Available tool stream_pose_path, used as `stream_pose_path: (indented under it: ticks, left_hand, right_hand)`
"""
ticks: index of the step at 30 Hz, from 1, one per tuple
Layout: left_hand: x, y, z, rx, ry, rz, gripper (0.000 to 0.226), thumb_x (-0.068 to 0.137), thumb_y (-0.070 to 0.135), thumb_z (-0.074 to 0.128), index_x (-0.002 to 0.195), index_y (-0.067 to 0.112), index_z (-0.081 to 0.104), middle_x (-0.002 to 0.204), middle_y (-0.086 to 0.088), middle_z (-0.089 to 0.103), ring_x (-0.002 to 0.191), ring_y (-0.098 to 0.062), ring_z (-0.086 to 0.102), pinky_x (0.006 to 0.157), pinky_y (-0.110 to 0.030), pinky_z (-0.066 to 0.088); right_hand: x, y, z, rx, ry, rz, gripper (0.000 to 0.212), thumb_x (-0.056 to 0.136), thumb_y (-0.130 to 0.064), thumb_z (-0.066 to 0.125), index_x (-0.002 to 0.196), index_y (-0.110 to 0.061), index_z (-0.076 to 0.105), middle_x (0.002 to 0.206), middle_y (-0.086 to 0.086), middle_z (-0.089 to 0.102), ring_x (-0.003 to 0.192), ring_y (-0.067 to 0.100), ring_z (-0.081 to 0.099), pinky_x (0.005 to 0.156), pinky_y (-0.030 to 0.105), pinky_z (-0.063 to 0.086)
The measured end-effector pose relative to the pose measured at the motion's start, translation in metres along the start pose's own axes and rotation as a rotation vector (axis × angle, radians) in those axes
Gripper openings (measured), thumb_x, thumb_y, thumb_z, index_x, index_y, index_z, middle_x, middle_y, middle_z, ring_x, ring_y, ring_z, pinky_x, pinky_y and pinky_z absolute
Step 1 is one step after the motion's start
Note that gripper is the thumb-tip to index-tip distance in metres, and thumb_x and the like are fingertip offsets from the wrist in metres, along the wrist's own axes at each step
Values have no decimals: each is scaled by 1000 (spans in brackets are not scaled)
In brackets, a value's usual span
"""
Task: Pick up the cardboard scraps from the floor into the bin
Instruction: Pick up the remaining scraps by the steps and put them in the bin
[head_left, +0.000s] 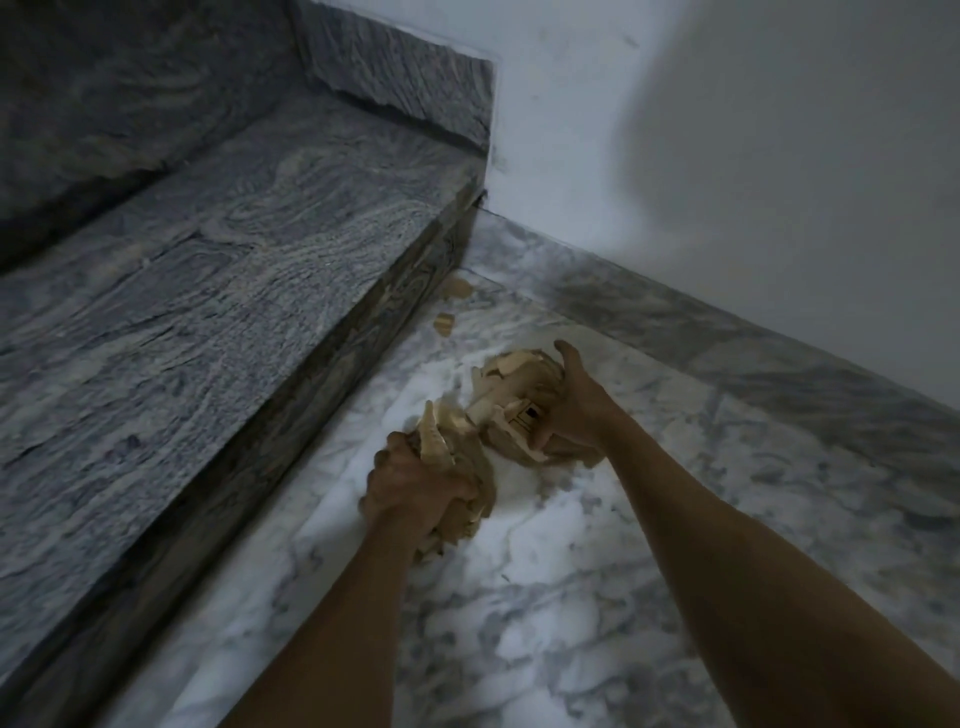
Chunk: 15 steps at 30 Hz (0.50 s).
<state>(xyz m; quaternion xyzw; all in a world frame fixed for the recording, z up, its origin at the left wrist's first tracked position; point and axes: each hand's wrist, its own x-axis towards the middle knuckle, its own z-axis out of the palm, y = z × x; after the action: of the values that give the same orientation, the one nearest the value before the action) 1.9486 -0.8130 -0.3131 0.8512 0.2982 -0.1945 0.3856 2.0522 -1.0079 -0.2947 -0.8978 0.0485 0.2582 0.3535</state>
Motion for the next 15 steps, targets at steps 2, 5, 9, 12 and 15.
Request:
stream_pose_path:
  ticks: [2,5,9,12,15]
  left_hand:
    - [0,0,2,11,12,-17,103,38,60,79,126,20,42,122,-6,56,113,-30,58,95,-47,52]
    - [6,-1,7,17,34,-31,96,47,59,81,126,21,41,120,-3,54,113,-29,56,98,-47,49]
    - [14,0,11,22,17,-78,97,51,57,82,130,23,37,121,-1,51,117,-28,54,102,-46,45]
    - [17,2,13,39,23,-119,102,48,59,79,132,25,33,123,1,48,121,-26,51,104,-45,43]
    - [19,3,13,49,14,-142,107,49,60,79,137,27,28,129,1,46,126,-26,48,106,-43,40]
  right_hand:
    - [16,-15,1,-13,-10,-107,138,54,5,87,158,-29,2,147,21,44,128,39,50,95,46,52]
    - [48,-52,3,16,-97,-200,129,61,14,80,158,-31,9,146,21,46,114,36,58,77,41,54]
    - [97,-96,9,-143,-118,-179,137,56,-3,91,160,-27,4,160,8,29,141,30,37,99,34,44]
    - [132,-110,11,-191,-141,-136,145,50,-11,94,160,-24,2,165,7,18,149,28,24,113,34,31]
    - [143,-119,6,-283,-144,-111,131,57,-16,93,159,-16,12,163,11,21,148,32,23,114,38,28]
